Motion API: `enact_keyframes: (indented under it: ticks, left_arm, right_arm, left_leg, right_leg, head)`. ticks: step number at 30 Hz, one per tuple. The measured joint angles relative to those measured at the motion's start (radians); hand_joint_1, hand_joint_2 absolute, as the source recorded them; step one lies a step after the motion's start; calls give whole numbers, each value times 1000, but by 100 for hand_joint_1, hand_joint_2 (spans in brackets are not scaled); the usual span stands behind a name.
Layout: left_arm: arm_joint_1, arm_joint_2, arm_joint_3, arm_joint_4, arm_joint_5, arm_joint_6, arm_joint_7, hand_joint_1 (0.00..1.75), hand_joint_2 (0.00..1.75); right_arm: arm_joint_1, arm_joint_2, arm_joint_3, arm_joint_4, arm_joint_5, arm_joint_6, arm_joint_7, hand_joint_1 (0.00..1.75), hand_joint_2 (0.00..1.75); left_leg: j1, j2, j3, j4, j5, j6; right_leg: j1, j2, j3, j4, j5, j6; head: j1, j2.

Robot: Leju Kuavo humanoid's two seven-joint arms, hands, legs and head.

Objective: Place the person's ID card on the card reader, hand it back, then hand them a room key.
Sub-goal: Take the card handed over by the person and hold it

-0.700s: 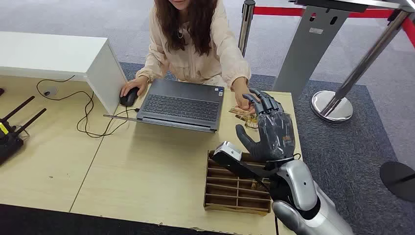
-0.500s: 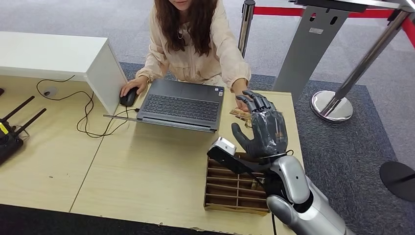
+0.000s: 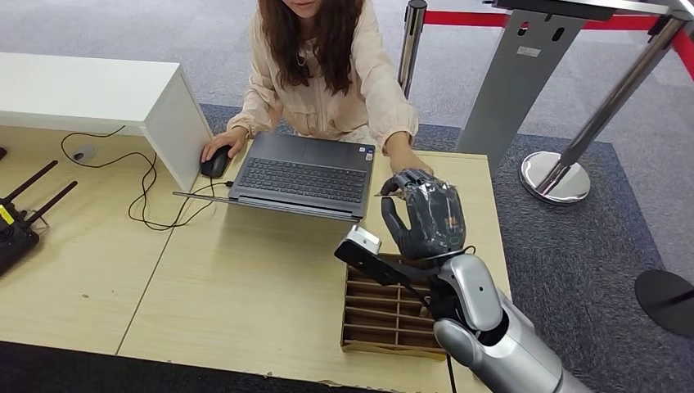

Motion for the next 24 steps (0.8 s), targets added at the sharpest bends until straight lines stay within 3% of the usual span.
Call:
enact_keyframes:
  ticks: [24]
  left_arm:
    - [0, 0, 0, 0, -1, 0, 0, 0, 0]
  right_arm:
    - [-3, 10, 5, 51, -4, -31, -6, 140, 175]
  left_leg:
    - [0, 0, 0, 0, 0, 0]
  right_leg:
    - [0, 0, 0, 0, 0, 0]
  head:
    - [0, 0]
